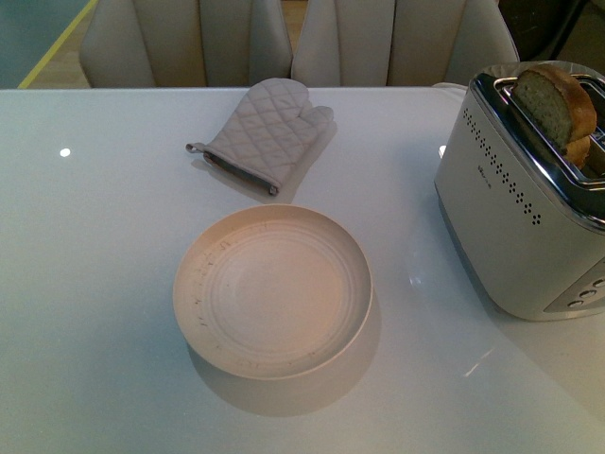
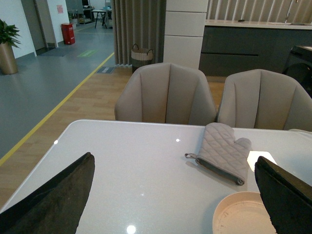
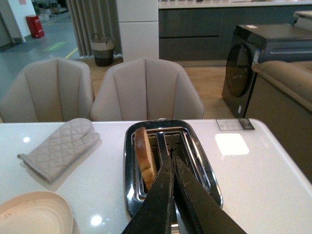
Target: Put bread into toaster
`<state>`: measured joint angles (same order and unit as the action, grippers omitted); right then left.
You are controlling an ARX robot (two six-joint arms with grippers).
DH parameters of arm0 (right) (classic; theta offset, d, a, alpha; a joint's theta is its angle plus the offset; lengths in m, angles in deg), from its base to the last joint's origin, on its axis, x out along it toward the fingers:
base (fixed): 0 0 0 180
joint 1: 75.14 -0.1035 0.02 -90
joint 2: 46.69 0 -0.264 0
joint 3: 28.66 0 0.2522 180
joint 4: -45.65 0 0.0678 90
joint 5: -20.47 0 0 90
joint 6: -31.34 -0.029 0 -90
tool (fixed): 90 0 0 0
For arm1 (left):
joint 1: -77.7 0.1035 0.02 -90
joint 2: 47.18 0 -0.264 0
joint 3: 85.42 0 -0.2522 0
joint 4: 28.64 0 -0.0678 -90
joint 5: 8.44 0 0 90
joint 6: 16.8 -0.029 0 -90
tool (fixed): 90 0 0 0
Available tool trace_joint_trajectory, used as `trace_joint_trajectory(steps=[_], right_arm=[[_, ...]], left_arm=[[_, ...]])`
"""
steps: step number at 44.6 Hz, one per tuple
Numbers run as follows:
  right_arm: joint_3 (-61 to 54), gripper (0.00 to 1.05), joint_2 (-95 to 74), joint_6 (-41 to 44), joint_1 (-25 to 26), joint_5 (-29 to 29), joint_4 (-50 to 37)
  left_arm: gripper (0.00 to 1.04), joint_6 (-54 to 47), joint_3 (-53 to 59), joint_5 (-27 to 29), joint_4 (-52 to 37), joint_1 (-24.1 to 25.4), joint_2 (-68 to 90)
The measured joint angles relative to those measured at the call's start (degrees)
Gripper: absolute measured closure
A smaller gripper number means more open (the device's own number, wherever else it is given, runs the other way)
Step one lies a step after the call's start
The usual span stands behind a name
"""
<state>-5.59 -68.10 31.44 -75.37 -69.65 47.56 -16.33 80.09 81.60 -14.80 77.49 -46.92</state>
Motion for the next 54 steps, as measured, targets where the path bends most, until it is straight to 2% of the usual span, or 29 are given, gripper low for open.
trace_joint_trajectory(steps=[25,29,45,54], right_arm=[[-6.95,1.03,10.40,-0.09,0.04,0.04,3.39],[-7.76,1.03,18.56,-0.11,0.04,0.15,11.56],[-7.78,1.03,21.05,-0.11,0.04,0.00,11.78],[-7.78,0.75,21.05,-0.11,0.04,0.00,11.78]], left_arm=[[0.07,0.00,0.00,0.00,0.00,0.00,0.00],[0.07,0.02,0.00,0.00,0.00,0.00,0.00],[0.07,0.00,0.00,-0.02,0.00,0.00,0.00],[0.07,0.00,0.00,-0.02,0.00,0.00,0.00]])
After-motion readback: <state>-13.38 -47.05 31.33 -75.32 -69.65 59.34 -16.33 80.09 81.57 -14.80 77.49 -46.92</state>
